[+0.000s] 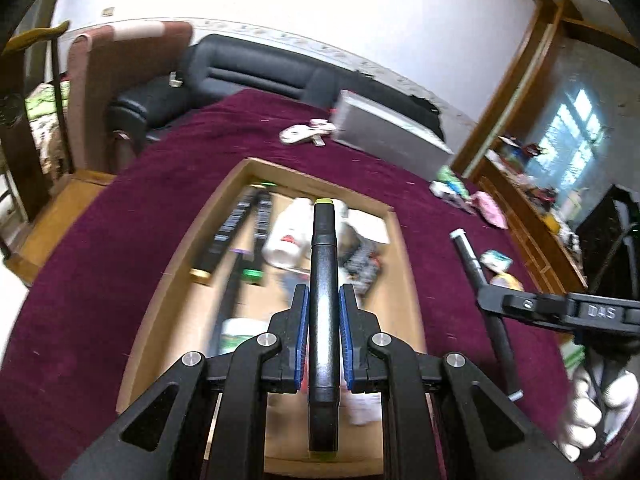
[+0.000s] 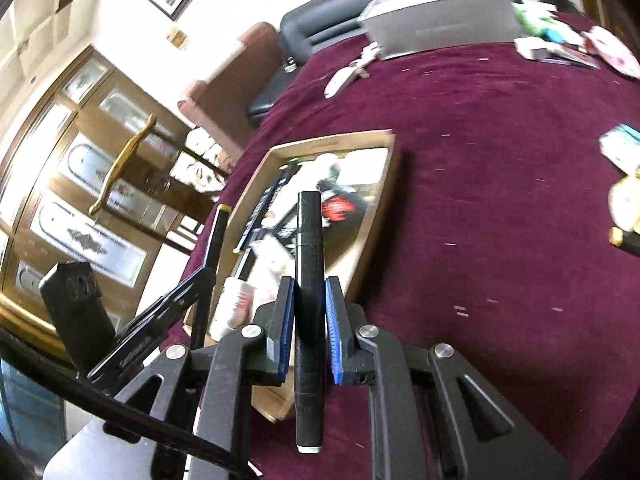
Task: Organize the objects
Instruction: 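Carry both markers into the cardboard box and lower them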
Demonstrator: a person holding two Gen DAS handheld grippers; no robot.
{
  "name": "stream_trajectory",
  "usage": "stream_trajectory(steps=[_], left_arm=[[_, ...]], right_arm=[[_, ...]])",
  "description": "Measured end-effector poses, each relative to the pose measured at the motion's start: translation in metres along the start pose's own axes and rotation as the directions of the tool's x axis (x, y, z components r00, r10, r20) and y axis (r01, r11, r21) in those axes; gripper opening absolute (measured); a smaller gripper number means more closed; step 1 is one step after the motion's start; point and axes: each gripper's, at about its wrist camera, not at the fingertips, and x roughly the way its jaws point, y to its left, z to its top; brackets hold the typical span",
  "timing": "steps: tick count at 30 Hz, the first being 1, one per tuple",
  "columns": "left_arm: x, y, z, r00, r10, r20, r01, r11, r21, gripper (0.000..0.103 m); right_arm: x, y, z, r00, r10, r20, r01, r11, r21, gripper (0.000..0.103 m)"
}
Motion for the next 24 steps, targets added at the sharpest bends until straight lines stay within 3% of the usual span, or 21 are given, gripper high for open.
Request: stream_trajectory(steps=[7,24], left_arm=[[0.020,0.041,0.008,0.997,0.064,-0.040,-0.064,0.998,-0.007,0.012],[0.052,0.062,0.007,0.991,0.056,-0.118,-0.056,0.998,0.003,0.012]], right_arm=[[0.055,0.031,0.000,0.997,0.011,-0.082,-0.014,0.999,-0.030,0.013],[0.095,0.013,0.006,0.981,-0.173,-0.091,0.177,0.984,0.037,0.013]])
